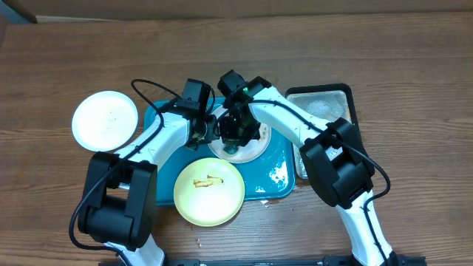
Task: Clean dirty plates on tray and stack at the side
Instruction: 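Scrub the plate center in circles with the sponge while left gripper holds rim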
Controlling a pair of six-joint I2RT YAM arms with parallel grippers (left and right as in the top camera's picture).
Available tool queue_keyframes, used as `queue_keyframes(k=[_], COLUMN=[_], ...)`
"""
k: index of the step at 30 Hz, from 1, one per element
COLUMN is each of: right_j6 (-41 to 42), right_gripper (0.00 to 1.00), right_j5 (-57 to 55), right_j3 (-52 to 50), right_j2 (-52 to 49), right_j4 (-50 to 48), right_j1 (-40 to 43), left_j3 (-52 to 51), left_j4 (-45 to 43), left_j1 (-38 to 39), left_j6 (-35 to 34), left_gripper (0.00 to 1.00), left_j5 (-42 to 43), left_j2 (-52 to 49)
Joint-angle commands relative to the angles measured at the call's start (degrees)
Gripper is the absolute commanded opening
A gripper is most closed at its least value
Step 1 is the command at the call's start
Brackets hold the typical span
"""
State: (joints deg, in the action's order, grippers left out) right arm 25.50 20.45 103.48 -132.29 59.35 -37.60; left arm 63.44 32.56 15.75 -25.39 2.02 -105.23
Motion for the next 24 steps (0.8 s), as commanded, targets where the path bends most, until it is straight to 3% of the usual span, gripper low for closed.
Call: queue_keyframes(k=[1,6,18,24], right_j6=[1.8,3.1,3.3,7.8], right_gripper=[0.04,0.04,0.04,0.04], right_j5=[3.0,0.0,-20.0,-25.5], right_j3=[-1.6,-1.6,-1.6,-1.6], right_j2=[-0.5,-0.5,-0.5,-0.5], right_j4=[-2.4,-2.4,10.5,11.9], right_j1=[-0.8,-1.1,-1.1,-0.9], left_j3=[-0.8,-0.8,-0.8,-0.8], left_j4=[0.0,0.0,0.0,0.0], left_j1=[-0.3,-0.3,-0.3,-0.2], left_j6=[-0.4,-0.4,-0.4,-0.4], left_gripper=[0.04,0.04,0.04,0.04], left_j5=[-0.9,-0.5,-0.5,-0.5], left_j2=[-0.4,-0.4,-0.4,-0.4])
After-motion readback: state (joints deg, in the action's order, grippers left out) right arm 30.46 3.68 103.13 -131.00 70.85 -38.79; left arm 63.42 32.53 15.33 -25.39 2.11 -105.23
